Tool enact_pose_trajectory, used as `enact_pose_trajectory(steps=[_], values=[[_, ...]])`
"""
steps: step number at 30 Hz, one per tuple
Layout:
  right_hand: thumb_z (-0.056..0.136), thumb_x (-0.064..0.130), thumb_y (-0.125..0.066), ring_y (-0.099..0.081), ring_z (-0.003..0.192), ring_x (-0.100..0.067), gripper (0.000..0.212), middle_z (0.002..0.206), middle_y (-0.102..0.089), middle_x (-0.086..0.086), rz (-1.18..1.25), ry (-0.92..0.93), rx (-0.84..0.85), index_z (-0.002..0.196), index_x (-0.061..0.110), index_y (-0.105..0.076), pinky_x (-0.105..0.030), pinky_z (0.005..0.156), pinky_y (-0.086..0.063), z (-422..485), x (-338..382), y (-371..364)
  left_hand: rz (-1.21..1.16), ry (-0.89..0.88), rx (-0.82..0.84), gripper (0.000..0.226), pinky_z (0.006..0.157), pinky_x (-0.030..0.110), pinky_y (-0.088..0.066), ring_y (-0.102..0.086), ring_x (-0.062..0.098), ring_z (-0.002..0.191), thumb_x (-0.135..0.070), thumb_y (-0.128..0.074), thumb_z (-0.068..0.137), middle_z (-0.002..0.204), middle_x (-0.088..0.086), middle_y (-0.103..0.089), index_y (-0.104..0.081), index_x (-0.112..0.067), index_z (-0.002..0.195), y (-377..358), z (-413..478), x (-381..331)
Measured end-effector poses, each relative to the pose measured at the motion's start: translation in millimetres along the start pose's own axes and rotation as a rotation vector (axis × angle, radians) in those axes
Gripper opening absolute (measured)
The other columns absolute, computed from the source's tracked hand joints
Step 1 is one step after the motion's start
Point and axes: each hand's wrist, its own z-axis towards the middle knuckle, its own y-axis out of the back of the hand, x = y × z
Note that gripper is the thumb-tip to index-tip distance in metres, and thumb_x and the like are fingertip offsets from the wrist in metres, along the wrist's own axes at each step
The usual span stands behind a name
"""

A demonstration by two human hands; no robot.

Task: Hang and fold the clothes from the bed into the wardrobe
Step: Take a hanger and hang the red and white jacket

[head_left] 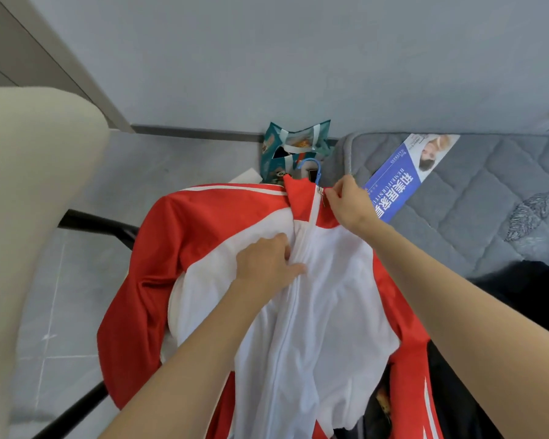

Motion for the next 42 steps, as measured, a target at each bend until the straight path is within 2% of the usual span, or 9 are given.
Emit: enact_pose_trajectory(steps=[5, 11, 17, 20, 25, 31, 33, 36, 42], values=[[0.100, 0.029, -0.044, -0.049, 0.121, -0.038, 0.047, 0.134, -0.049, -0.022, -0.154, -0.174, 0.156, 0.136, 0.000, -0.033, -0.046, 0.100, -0.041, 2.2, -13.9, -12.4, -0.025, -0.013, 0.005, 0.034, 0.065, 0.028, -0.038, -0.053, 0.016, 0.081, -0.053, -0.064, 0.081, 0.084, -0.010, -0.055, -0.044, -0.026, 0.090, -15.1, 3.4, 6.9], [0.097, 0.037, -0.050, -0.033, 0.130, -0.034, 0.042, 0.138, -0.038, -0.015, -0.287, -0.157, 0.110, 0.131, 0.011, -0.052, -0.050, 0.106, -0.034, 7.5, -22.0, -11.6, -0.045, 0.010, 0.031, 0.035, 0.063, 0.027, -0.036, -0.053, 0.014, 0.079, -0.053, -0.066, 0.080, 0.085, -0.008, -0.059, -0.046, -0.026, 0.091, -17.4, 6.8, 7.5], [0.097, 0.035, -0.052, -0.038, 0.116, -0.036, 0.028, 0.128, -0.041, -0.010, -0.073, -0.018, -0.094, 0.112, 0.012, -0.056, -0.049, 0.099, -0.036, -25.0, -22.1, 11.9, -0.059, 0.018, 0.030, 0.023, 0.060, 0.026, -0.036, -0.052, 0.016, 0.077, -0.038, -0.058, 0.090, 0.081, -0.008, -0.053, -0.048, -0.019, 0.100, -13.3, -9.1, 0.4], [0.099, 0.027, -0.050, -0.049, 0.087, -0.024, 0.016, 0.110, -0.047, -0.007, 0.075, 0.207, -0.142, 0.099, 0.011, -0.049, -0.040, 0.078, -0.045, -56.7, -13.0, 37.3, -0.119, 0.019, 0.002, 0.012, 0.057, 0.020, -0.035, -0.058, 0.018, 0.083, -0.028, -0.050, 0.096, 0.092, -0.002, -0.063, -0.050, -0.018, 0.103, -3.4, -27.8, -7.9], [0.099, 0.030, -0.048, -0.045, 0.074, -0.014, 0.015, 0.090, -0.051, 0.005, 0.068, 0.455, -0.229, 0.088, 0.023, -0.042, -0.034, 0.061, -0.040, -131.9, 11.1, 74.0, -0.317, 0.016, -0.288, 0.029, 0.072, 0.021, -0.041, -0.060, 0.011, 0.090, -0.036, -0.045, 0.098, 0.114, -0.007, -0.061, -0.052, -0.022, 0.122, 38.0, -73.8, -31.7], [0.098, 0.028, -0.050, -0.038, 0.073, -0.006, 0.011, 0.092, -0.043, 0.014, 0.098, 0.694, -0.261, 0.089, 0.024, -0.044, -0.029, 0.058, -0.037, -229.8, 31.8, 116.4, -0.862, 0.067, -0.558, 0.053, 0.082, 0.034, -0.053, -0.062, 0.011, 0.092, -0.085, -0.035, 0.070, 0.098, -0.011, -0.064, -0.052, -0.039, 0.090, 107.9, -165.8, -66.5], [0.098, 0.028, -0.050, -0.040, 0.078, -0.005, 0.010, 0.099, -0.041, 0.016, 0.119, 0.779, -0.230, 0.090, 0.025, -0.044, -0.027, 0.059, -0.040, -266.5, 35.9, 131.2, -0.911, 0.092, -0.610, 0.048, 0.082, 0.035, -0.054, -0.063, 0.013, 0.092, -0.080, -0.045, 0.071, 0.097, -0.007, -0.065, -0.053, -0.036, 0.090, 123.0, -204.3, -73.7], [0.098, 0.028, -0.048, -0.045, 0.081, -0.009, 0.012, 0.105, -0.044, 0.012, 0.142, 0.873, -0.172, 0.089, 0.023, -0.044, -0.039, 0.064, -0.049, -319.5, 40.9, 150.9, -0.917, 0.094, -0.715, 0.026, 0.074, 0.023, -0.054, -0.065, 0.009, 0.084, -0.052, -0.063, 0.084, 0.086, -0.007, -0.067, -0.058, -0.026, 0.085, 137.1, -260.2, -77.2], [0.095, 0.030, -0.050, -0.047, 0.077, -0.017, 0.021, 0.094, -0.045, 0.005, 0.135, 0.907, -0.056, 0.079, 0.020, -0.041, -0.050, 0.069, -0.047, -406.0, 48.3, 168.8, -0.806, 0.076, -0.810, 0.027, 0.062, 0.013, -0.048, -0.061, 0.008, 0.073, -0.035, -0.059, 0.093, 0.081, 0.001, -0.066, -0.061, -0.008, 0.087, 144.2, -361.6, -64.4]])
